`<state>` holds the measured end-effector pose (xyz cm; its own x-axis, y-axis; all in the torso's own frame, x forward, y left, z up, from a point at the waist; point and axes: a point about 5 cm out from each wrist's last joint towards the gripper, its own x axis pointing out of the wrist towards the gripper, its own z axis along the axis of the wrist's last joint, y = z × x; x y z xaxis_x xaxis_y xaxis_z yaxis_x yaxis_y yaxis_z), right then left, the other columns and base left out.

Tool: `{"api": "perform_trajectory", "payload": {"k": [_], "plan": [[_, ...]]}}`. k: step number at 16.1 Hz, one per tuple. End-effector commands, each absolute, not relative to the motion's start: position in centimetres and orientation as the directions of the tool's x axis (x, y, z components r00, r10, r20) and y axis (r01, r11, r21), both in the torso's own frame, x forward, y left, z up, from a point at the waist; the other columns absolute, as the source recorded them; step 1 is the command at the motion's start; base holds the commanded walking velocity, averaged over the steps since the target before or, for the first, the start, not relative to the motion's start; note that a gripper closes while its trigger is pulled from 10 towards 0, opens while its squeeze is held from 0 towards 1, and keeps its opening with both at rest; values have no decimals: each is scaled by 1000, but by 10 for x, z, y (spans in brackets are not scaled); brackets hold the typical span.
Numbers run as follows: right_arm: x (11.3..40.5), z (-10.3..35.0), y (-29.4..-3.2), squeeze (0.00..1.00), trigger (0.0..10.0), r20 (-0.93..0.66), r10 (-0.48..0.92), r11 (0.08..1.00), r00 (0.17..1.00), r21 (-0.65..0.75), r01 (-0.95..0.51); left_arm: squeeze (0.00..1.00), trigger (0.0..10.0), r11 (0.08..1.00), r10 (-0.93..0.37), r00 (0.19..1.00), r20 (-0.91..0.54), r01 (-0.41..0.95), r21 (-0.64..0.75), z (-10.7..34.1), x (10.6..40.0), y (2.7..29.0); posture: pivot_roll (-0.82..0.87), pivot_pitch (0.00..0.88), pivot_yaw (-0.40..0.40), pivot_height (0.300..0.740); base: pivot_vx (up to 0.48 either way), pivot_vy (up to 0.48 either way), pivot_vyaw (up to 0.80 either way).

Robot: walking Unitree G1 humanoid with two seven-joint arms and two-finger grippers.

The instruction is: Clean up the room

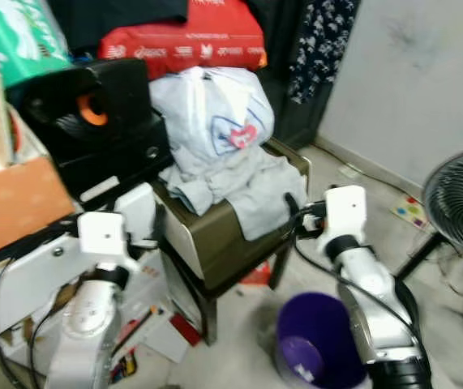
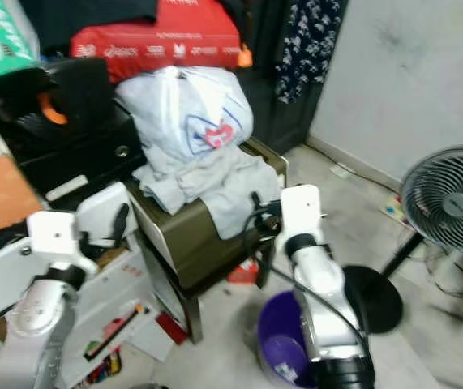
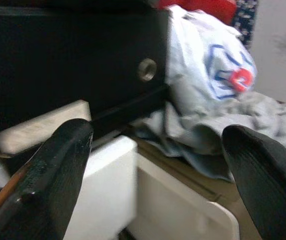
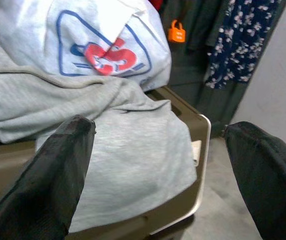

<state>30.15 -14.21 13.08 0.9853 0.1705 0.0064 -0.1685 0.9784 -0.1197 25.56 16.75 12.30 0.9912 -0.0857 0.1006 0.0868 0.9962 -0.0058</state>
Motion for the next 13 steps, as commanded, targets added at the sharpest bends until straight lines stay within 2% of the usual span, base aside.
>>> {"api": "perform_trajectory", "payload": {"k": [1,5,13], "plan": [[301,130,-150,0,10000,6,145,982,989,-126,-143,0,10000,993,-113,988,106,115,-9,125,258,161,-46,22,-15,740,0,0,0],[301,129,-150,0,10000,7,140,982,990,-126,-138,0,10000,994,-113,988,104,113,10,124,258,162,-42,21,-12,740,0,0,0],[303,129,-148,0,10000,12,144,982,990,-125,-141,0,10000,992,-129,987,100,127,22,124,259,160,-41,17,-6,740,0,0,800]]}}
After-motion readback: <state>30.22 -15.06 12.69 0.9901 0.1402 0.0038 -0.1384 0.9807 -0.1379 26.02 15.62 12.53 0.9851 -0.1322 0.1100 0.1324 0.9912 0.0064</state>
